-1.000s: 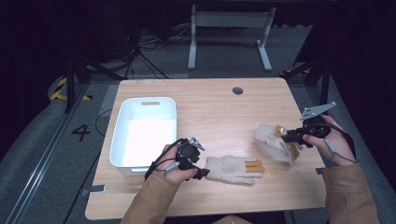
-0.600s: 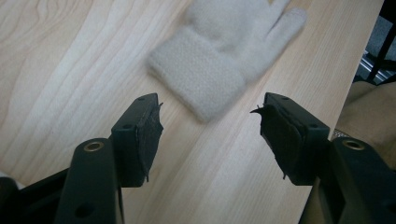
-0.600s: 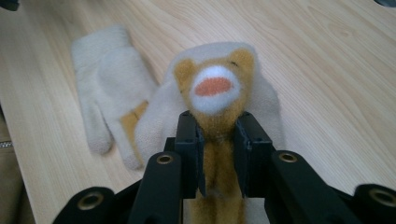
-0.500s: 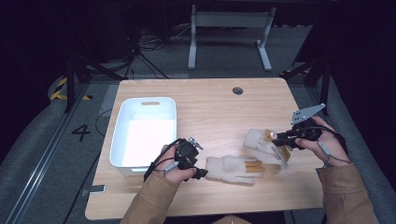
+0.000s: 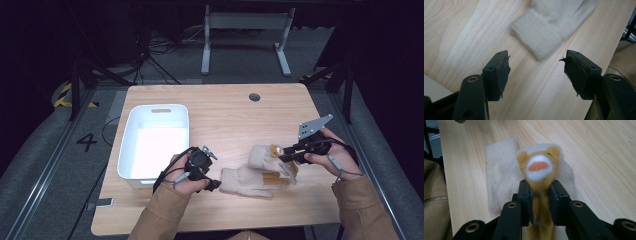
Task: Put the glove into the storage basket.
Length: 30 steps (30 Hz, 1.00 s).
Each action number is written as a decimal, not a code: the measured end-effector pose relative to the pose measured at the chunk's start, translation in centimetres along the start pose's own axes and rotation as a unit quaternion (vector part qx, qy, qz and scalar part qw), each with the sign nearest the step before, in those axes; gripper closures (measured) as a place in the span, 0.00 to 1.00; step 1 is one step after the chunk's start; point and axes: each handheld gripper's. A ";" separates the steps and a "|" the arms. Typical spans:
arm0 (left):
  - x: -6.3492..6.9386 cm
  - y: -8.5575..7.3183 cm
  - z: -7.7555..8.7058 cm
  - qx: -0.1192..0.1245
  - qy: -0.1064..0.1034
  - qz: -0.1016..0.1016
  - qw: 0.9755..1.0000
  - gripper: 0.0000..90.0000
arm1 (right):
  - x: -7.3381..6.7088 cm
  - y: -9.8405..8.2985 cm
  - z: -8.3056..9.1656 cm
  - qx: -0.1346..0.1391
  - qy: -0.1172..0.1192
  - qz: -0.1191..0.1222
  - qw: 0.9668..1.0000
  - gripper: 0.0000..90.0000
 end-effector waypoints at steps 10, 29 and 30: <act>0.1 0.2 0.1 0.010 0.016 -0.022 1.000 0.37 | -0.7 0.6 -1.4 0.000 0.021 0.009 1.000 0.82; 0.0 0.4 0.2 -0.006 0.002 -0.040 0.999 0.28 | -3.0 2.3 -4.6 0.009 0.071 0.065 0.995 0.81; 0.0 0.4 0.2 -0.006 0.002 -0.040 0.999 0.27 | -3.0 2.3 -4.6 0.009 0.071 0.065 0.995 0.81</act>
Point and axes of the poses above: each handheld gripper's, and its own axes: z roughly backward along the jaws, y roughly out of its top, x roughly to its right, and after that the axes turned 2 degrees about x, right-handed
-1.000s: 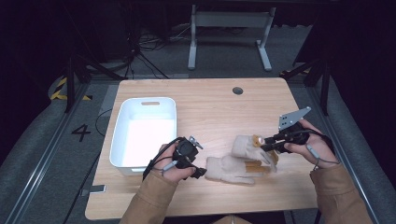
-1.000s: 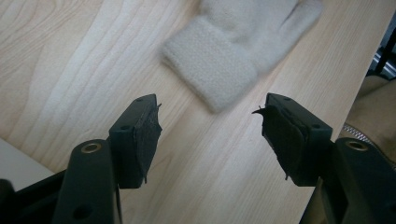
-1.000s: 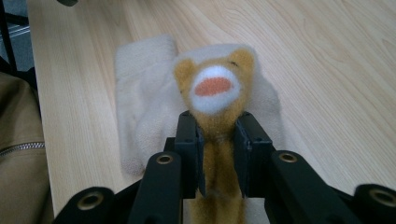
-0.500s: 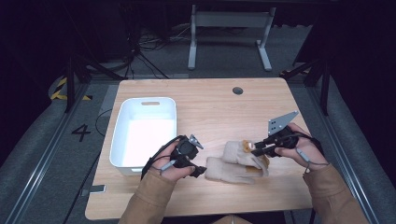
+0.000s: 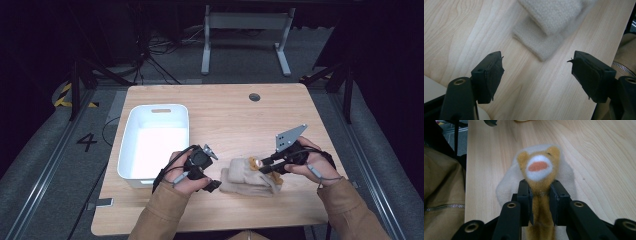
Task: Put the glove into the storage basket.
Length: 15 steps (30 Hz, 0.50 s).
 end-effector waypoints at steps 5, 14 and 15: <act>0.1 0.0 -0.1 -0.006 -0.002 0.002 1.000 0.28 | -0.3 0.2 -1.0 -0.003 0.013 0.013 1.000 0.81; 0.1 0.0 -0.1 -0.003 0.001 0.001 1.000 0.31 | -0.4 0.2 -2.5 -0.014 0.024 0.017 0.999 0.80; 0.2 0.0 -0.2 -0.004 -0.007 0.000 1.000 0.33 | -0.3 0.1 -2.8 -0.017 0.026 0.016 0.999 0.80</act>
Point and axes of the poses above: each handheld gripper's, and its own axes: z roughly backward along the jaws, y roughly out of its top, x roughly to its right, and after that the axes turned 2 degrees about x, right-handed
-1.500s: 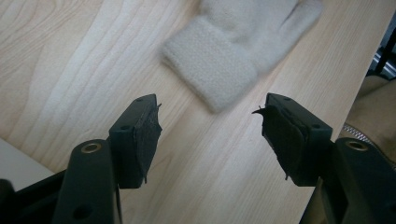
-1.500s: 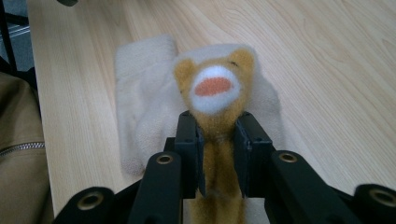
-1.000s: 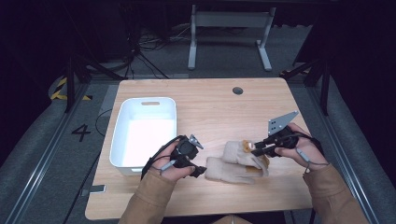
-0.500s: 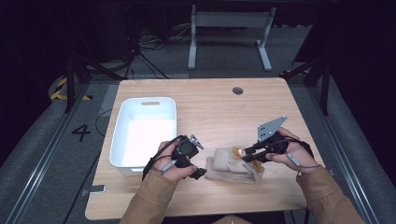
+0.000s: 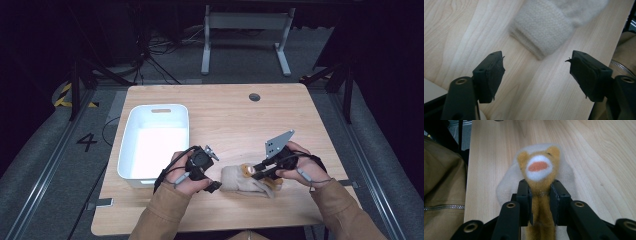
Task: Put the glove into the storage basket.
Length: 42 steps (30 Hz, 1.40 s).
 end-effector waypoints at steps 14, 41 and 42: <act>0.5 0.3 -1.6 -0.008 0.004 -0.036 0.999 0.38 | 0.3 -0.7 -1.2 -0.065 -0.018 -0.011 0.998 0.79; 0.6 1.9 -1.7 0.015 -0.018 -0.047 0.999 0.25 | -1.0 -1.9 -0.1 -0.022 -0.055 -0.039 0.997 0.55; 0.6 2.0 -1.7 0.017 -0.015 -0.048 0.999 0.24 | -1.0 -2.1 0.6 -0.006 -0.069 -0.046 0.997 0.55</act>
Point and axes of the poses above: each handheld gripper's, and its own axes: z roughly backward along the jaws, y roughly out of its top, x roughly to its right, and after that the axes turned 2 degrees about x, right-handed
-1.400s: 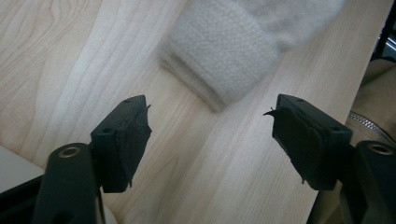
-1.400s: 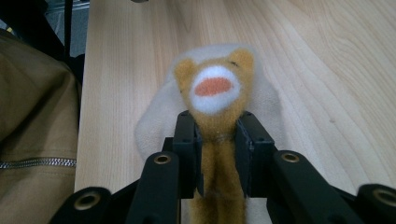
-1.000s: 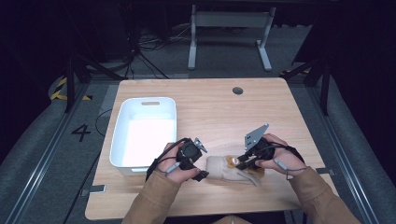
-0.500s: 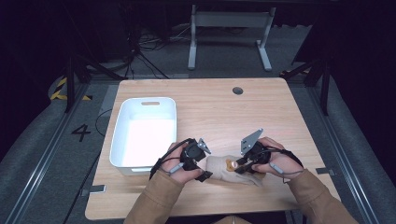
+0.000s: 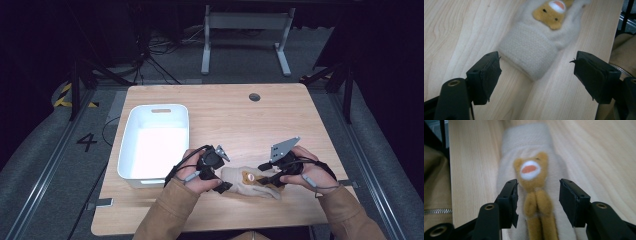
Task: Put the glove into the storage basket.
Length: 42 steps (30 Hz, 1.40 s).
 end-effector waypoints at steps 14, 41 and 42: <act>0.0 1.3 -0.1 0.008 0.010 -0.018 1.000 0.24 | 1.3 -2.8 5.0 0.057 -0.061 -0.088 0.993 0.60; 0.0 1.7 0.0 0.021 0.030 -0.013 0.999 0.26 | 4.5 -7.3 9.0 0.076 -0.194 -0.228 0.951 0.58; 0.0 1.7 -0.1 0.022 0.030 -0.014 0.999 0.26 | 4.7 -7.5 9.0 0.074 -0.196 -0.222 0.952 0.57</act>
Point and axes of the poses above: each handheld gripper's, and its own axes: z roughly backward along the jaws, y roughly out of its top, x roughly to its right, and after that the axes turned 2 degrees about x, right-handed
